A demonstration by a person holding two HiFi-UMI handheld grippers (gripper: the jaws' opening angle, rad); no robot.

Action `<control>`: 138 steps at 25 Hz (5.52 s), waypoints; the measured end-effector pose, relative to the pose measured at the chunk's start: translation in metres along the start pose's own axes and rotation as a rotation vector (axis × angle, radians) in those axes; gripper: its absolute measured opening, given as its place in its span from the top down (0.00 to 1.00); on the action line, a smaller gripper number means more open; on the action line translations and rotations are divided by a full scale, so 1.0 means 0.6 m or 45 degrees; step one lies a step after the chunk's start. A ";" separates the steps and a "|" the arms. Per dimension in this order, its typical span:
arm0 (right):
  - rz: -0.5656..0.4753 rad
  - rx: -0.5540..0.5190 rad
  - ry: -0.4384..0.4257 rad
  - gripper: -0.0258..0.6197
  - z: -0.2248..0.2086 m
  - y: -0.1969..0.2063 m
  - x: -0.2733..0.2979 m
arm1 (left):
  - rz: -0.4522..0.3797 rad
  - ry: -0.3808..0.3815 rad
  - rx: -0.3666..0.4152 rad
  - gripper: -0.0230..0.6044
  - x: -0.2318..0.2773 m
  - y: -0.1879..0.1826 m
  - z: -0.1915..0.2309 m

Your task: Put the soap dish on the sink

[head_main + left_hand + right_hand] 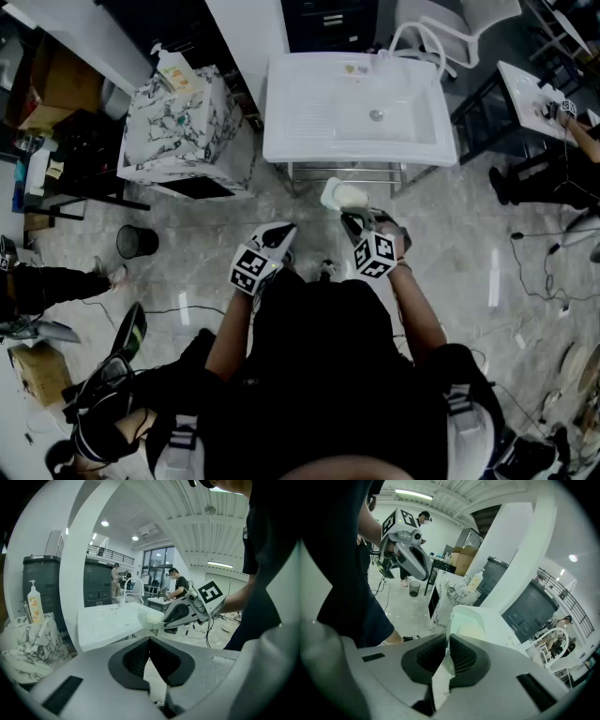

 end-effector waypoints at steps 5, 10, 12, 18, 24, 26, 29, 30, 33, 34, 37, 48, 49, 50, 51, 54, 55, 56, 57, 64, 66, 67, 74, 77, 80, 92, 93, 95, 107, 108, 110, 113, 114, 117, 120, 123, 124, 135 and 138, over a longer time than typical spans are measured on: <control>0.007 0.019 -0.001 0.94 -0.006 0.006 0.008 | 0.017 -0.011 0.011 0.96 0.006 -0.002 0.007; 0.002 0.018 -0.003 0.94 -0.003 0.010 0.005 | 0.015 -0.011 0.000 0.96 0.010 0.001 0.002; 0.004 0.017 -0.002 0.94 -0.005 0.014 0.004 | 0.019 -0.011 0.001 0.96 0.015 0.002 0.002; 0.020 0.014 0.003 0.94 -0.013 0.026 0.008 | 0.023 0.003 0.007 0.96 0.032 0.000 0.007; 0.035 0.016 0.008 0.94 -0.022 0.026 0.010 | 0.020 0.019 0.001 0.96 0.039 -0.006 0.016; 0.038 0.015 0.009 0.94 -0.025 0.025 0.013 | 0.021 0.024 0.003 0.96 0.042 -0.008 0.021; 0.043 0.022 0.009 0.94 -0.032 0.021 0.024 | 0.021 0.031 0.003 0.96 0.043 -0.012 0.035; 0.045 0.026 0.010 0.94 -0.034 0.019 0.028 | 0.022 0.033 0.003 0.96 0.042 -0.013 0.040; 0.049 0.034 0.013 0.94 -0.042 0.010 0.044 | 0.024 0.043 -0.002 0.96 0.040 -0.016 0.060; 0.051 0.037 0.014 0.94 -0.045 0.006 0.049 | 0.024 0.046 -0.003 0.96 0.039 -0.017 0.068; 0.060 0.040 0.022 0.94 -0.054 -0.006 0.069 | 0.023 0.058 -0.003 0.96 0.034 -0.022 0.094; 0.106 0.096 0.074 0.94 -0.093 -0.057 0.146 | 0.042 0.144 0.037 0.96 0.024 -0.052 0.215; 0.112 0.102 0.077 0.94 -0.097 -0.061 0.153 | 0.044 0.153 0.042 0.96 0.024 -0.055 0.227; 0.120 0.107 0.081 0.94 -0.100 -0.065 0.160 | 0.045 0.162 0.046 0.96 0.023 -0.059 0.238; 0.127 0.111 0.086 0.94 -0.104 -0.069 0.167 | 0.046 0.171 0.049 0.96 0.022 -0.062 0.248; 0.144 0.119 0.101 0.94 -0.111 -0.080 0.186 | 0.050 0.197 0.054 0.96 0.019 -0.070 0.277; 0.150 0.124 0.105 0.94 -0.113 -0.084 0.192 | 0.054 0.207 0.055 0.96 0.019 -0.070 0.286; 0.155 0.127 0.109 0.94 -0.115 -0.087 0.198 | 0.058 0.215 0.057 0.96 0.018 -0.070 0.294; 0.160 0.130 0.112 0.94 -0.118 -0.091 0.203 | 0.061 0.222 0.061 0.96 0.018 -0.070 0.303; 0.205 0.155 0.129 0.94 -0.131 -0.107 0.244 | 0.063 0.268 0.077 0.96 0.018 -0.076 0.368; 0.219 0.160 0.135 0.94 -0.134 -0.111 0.255 | 0.065 0.285 0.081 0.96 0.020 -0.078 0.384; 0.225 0.164 0.139 0.94 -0.135 -0.113 0.259 | 0.066 0.296 0.084 0.96 0.022 -0.079 0.390; 0.262 0.187 0.167 0.94 -0.148 -0.130 0.289 | 0.075 0.368 0.109 0.96 0.032 -0.085 0.439; 0.269 0.191 0.183 0.94 -0.151 -0.137 0.302 | 0.073 0.391 0.112 0.96 0.030 -0.093 0.454; 0.280 0.194 0.188 0.94 -0.154 -0.145 0.317 | 0.083 0.396 0.113 0.96 0.026 -0.091 0.475; 0.304 0.195 0.203 0.94 -0.151 -0.166 0.353 | 0.073 0.415 0.133 0.96 0.011 -0.098 0.525; 0.307 0.196 0.204 0.94 -0.152 -0.166 0.354 | 0.070 0.416 0.133 0.96 0.011 -0.099 0.527; 0.309 0.197 0.208 0.94 -0.153 -0.167 0.357 | 0.073 0.419 0.134 0.96 0.010 -0.101 0.529; 0.291 0.176 0.168 0.94 -0.162 -0.165 0.376 | 0.081 0.379 0.094 0.96 0.006 -0.092 0.538; 0.285 0.172 0.164 0.94 -0.165 -0.165 0.380 | 0.076 0.369 0.091 0.96 0.006 -0.091 0.541; 0.276 0.165 0.156 0.94 -0.173 -0.164 0.387 | 0.068 0.352 0.088 0.96 0.010 -0.093 0.548; 0.266 0.157 0.148 0.94 -0.188 -0.157 0.396 | 0.063 0.340 0.086 0.96 0.023 -0.102 0.553; 0.263 0.155 0.146 0.94 -0.193 -0.154 0.398 | 0.063 0.339 0.086 0.96 0.027 -0.105 0.553; 0.253 0.150 0.141 0.94 -0.208 -0.146 0.404 | 0.065 0.334 0.089 0.96 0.040 -0.115 0.555; 0.249 0.144 0.131 0.94 -0.221 -0.139 0.410 | 0.068 0.324 0.080 0.96 0.050 -0.121 0.560; 0.245 0.132 0.117 0.94 -0.236 -0.130 0.417 | 0.074 0.313 0.074 0.96 0.062 -0.125 0.565; 0.243 0.128 0.113 0.94 -0.241 -0.127 0.420 | 0.075 0.309 0.072 0.96 0.066 -0.126 0.566; 0.211 0.094 0.060 0.94 -0.298 -0.112 0.461 | 0.066 0.254 0.028 0.96 0.096 -0.150 0.596; 0.201 0.084 0.049 0.94 -0.312 -0.107 0.472 | 0.068 0.242 0.023 0.96 0.108 -0.157 0.604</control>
Point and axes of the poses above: the fingertips, and each gripper's own axes: x forward along the fingers, z to its left, y out of its underside, the point moved 9 cm from there along -x, backward along the fingers, and after that the axes turned 14 degrees about y, right-handed, at the moved point
